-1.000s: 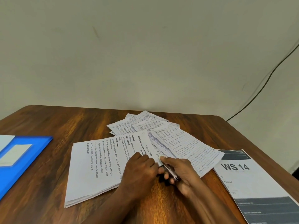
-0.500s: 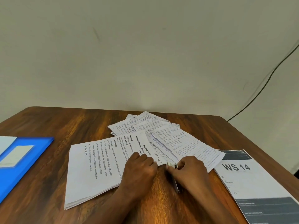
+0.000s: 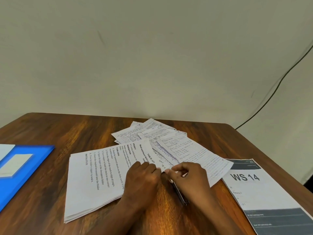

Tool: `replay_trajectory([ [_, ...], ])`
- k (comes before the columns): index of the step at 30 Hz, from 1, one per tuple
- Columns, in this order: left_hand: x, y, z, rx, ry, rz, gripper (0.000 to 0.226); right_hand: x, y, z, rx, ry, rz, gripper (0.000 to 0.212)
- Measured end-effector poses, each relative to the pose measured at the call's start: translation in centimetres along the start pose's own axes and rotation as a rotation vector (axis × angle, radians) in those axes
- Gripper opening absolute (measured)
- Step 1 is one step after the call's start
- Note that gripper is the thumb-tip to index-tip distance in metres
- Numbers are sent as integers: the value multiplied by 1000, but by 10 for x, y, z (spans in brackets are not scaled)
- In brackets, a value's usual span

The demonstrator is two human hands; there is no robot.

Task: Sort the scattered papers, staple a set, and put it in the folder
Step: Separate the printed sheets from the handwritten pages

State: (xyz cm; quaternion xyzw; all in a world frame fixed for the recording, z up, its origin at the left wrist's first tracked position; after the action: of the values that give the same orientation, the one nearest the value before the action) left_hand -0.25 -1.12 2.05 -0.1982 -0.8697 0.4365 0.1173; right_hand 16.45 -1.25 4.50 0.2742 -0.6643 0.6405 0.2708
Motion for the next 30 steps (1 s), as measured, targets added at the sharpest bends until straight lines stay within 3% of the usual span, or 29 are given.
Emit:
replay_trajectory([
  [3,1,-6,1,-106,-5,14,18,7,14,2,138,-5,-197,24],
  [6,1,-8,5,-169,-9,43,21,10,22,1,122,-4,-357,32],
  [12,2,-16,10,-81,-155,311,11,10,22,-6,92,-19,-540,21],
  [16,12,-24,14,-45,-375,459,41,9,5,-14,62,-89,-568,14],
  [22,56,-32,9,-129,-606,561,56,12,-30,-24,161,-281,-623,18],
  [27,91,-9,18,73,-723,699,75,-3,-54,-32,279,-319,-513,16],
  [30,92,5,17,198,-679,977,84,-13,-63,-35,345,-336,-379,38],
])
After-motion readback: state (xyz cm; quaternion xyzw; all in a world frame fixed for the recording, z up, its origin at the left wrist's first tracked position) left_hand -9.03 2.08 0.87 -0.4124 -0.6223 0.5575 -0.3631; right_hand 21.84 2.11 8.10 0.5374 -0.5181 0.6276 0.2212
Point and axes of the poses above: each hand's wrist, its own z-axis away from the middle knuckle, its own y-axis out of the palm, x = y × z, the point moved 4 cm from there along -z, towards the middle knuckle, and after that the axes turned 12 degrees about x, right-handed, at the moved point
